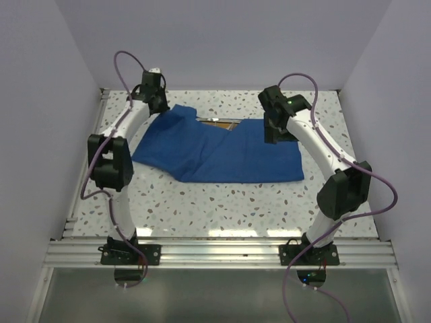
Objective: Open and lay out the surgical kit
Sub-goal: Open the surgical kit at the center of the board.
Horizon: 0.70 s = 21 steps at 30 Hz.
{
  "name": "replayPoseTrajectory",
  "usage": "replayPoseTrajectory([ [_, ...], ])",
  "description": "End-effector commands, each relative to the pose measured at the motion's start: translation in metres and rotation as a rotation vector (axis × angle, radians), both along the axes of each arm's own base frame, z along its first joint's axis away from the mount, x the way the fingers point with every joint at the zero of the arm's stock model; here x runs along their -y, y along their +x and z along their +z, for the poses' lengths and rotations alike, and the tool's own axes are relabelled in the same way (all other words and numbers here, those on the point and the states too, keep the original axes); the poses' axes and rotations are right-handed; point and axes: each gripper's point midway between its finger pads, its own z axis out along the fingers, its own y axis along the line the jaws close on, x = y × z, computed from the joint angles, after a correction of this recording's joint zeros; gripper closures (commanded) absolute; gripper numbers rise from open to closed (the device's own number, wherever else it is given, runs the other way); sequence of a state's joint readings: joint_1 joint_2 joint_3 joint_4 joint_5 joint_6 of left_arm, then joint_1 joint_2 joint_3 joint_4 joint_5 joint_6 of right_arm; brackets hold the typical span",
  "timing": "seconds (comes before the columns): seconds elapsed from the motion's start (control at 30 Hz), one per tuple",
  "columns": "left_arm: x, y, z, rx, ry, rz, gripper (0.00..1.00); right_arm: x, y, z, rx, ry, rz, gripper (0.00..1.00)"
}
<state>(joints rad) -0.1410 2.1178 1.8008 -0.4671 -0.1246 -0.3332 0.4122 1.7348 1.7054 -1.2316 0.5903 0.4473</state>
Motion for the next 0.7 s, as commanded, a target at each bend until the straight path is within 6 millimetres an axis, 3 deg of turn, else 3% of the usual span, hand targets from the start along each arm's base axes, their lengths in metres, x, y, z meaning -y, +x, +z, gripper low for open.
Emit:
replayPoseTrajectory([
  [0.0, 0.034, -0.012, 0.109, 0.252, -0.017, -0.099, 1.00, -0.009, 0.017, 0.020, 0.068, 0.033, 0.030, 0.01],
  [0.03, 0.035, -0.022, 0.132, 0.291, -0.020, -0.105, 1.00, -0.011, 0.019, 0.023, 0.075, 0.039, 0.032, 0.01],
  [0.1, 0.044, -0.041, 0.132, 0.282, -0.017, -0.127, 1.00, -0.015, 0.024, 0.030, 0.094, 0.055, 0.043, 0.01],
  [0.13, 0.046, -0.053, 0.152, 0.320, -0.025, -0.140, 1.00, -0.015, 0.025, 0.031, 0.096, 0.058, 0.047, 0.01],
  [0.17, 0.049, -0.061, 0.153, 0.322, -0.024, -0.153, 1.00, -0.017, 0.027, 0.033, 0.100, 0.064, 0.053, 0.01],
  [0.2, 0.057, -0.075, 0.142, 0.293, -0.026, -0.179, 1.00, -0.019, 0.030, 0.039, 0.115, 0.074, 0.057, 0.01],
  [0.23, 0.058, -0.089, 0.155, 0.318, -0.042, -0.193, 1.00, -0.020, 0.031, 0.040, 0.114, 0.077, 0.061, 0.01],
  [0.27, 0.061, -0.099, 0.154, 0.311, -0.056, -0.203, 1.00, -0.022, 0.032, 0.041, 0.117, 0.084, 0.065, 0.01],
  [0.3, 0.067, -0.117, 0.136, 0.261, -0.064, -0.230, 1.00, -0.024, 0.034, 0.046, 0.129, 0.091, 0.069, 0.01],
  [0.33, 0.068, -0.134, 0.151, 0.294, -0.081, -0.243, 1.00, -0.025, 0.035, 0.047, 0.132, 0.099, 0.071, 0.01],
  [0.37, 0.070, -0.147, 0.150, 0.289, -0.092, -0.254, 1.00, -0.026, 0.037, 0.047, 0.134, 0.103, 0.072, 0.01],
  [0.4, 0.074, -0.167, 0.130, 0.234, -0.081, -0.262, 1.00, -0.029, 0.039, 0.051, 0.144, 0.113, 0.077, 0.01],
  [0.43, 0.072, -0.187, 0.145, 0.268, -0.094, -0.263, 1.00, -0.030, 0.040, 0.051, 0.145, 0.124, 0.080, 0.01],
  [0.47, 0.073, -0.201, 0.144, 0.258, -0.117, -0.252, 1.00, -0.032, 0.043, 0.050, 0.145, 0.130, 0.082, 0.01],
  [0.5, 0.069, -0.228, 0.145, 0.253, -0.129, -0.254, 1.00, -0.035, 0.046, 0.053, 0.155, 0.138, 0.085, 0.01],
  [0.57, 0.068, -0.256, 0.141, 0.235, -0.188, -0.245, 1.00, -0.040, 0.052, 0.056, 0.167, 0.156, 0.091, 0.01],
  [0.63, 0.062, -0.291, 0.157, 0.267, -0.262, -0.249, 1.00, -0.043, 0.057, 0.058, 0.177, 0.165, 0.089, 0.01],
  [0.67, 0.058, -0.307, 0.148, 0.235, -0.270, -0.251, 1.00, -0.046, 0.063, 0.060, 0.188, 0.170, 0.084, 0.01],
])
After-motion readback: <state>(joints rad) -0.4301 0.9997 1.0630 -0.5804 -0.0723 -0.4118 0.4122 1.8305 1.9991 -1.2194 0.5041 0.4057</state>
